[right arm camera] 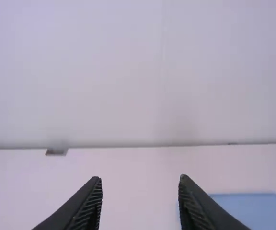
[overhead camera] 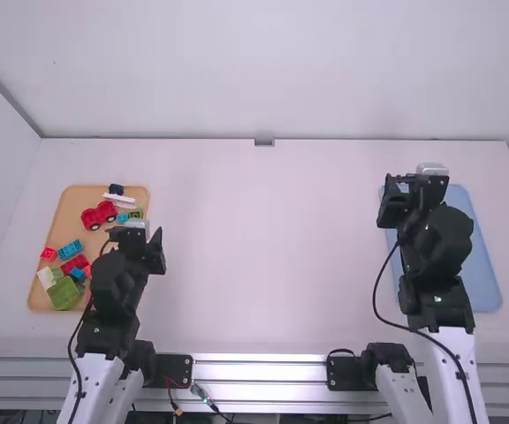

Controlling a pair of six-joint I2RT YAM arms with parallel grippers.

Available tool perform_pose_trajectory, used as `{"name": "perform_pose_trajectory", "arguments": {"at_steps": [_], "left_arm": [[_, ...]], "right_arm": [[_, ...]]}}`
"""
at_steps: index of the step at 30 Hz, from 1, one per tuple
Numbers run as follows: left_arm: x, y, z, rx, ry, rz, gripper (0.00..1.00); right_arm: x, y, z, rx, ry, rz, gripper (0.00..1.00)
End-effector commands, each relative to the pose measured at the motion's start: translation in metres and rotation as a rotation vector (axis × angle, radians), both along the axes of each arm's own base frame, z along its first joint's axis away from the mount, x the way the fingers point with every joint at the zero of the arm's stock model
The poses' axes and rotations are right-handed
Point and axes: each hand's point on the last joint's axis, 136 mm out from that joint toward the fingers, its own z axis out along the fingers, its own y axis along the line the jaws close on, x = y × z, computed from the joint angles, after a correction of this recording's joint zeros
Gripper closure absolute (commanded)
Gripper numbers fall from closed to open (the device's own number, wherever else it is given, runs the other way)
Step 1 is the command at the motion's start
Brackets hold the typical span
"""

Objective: Assemble lego blocks to make yellow taxi

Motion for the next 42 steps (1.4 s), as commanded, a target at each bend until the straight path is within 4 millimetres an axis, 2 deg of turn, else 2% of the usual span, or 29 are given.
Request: {"name": "perform_pose_trajectory", "arguments": {"at_steps": [1, 6, 12, 17, 21, 28, 42], "left_arm": [[-0.005, 0.001, -0.01, -0.008, -0.008, 0.007, 0.68], [-0.014, 0.001, -0.037, -0.008, -0.008, 0.007, 0.79], [-0.02, 0.001, -0.06, -0.008, -0.012, 0.007, 0.89], [-0.02, 0.001, -0.045, -0.008, -0.078, 0.006, 0.95], [-0.02, 0.001, -0.034, -0.009, -0.125, 0.006, 1.0], [-0.022, 0.001, -0.02, -0.009, -0.187, 0.006, 1.0], [-0.022, 0.001, -0.02, -0.009, -0.187, 0.006, 1.0]], "right_arm": [[-0.01, 0.001, -0.006, 0.009, -0.023, 0.001, 0.65], [-0.028, 0.001, -0.033, 0.009, -0.023, 0.001, 0.78], [-0.044, 0.001, -0.063, 0.009, -0.023, 0.001, 0.91], [-0.052, 0.001, -0.086, 0.009, -0.023, 0.001, 1.0], [-0.058, 0.001, -0.103, 0.009, -0.023, 0.001, 1.0], [-0.063, 0.001, -0.129, 0.009, -0.023, 0.001, 1.0], [-0.066, 0.001, -0.168, 0.009, -0.023, 0.001, 1.0]]}}
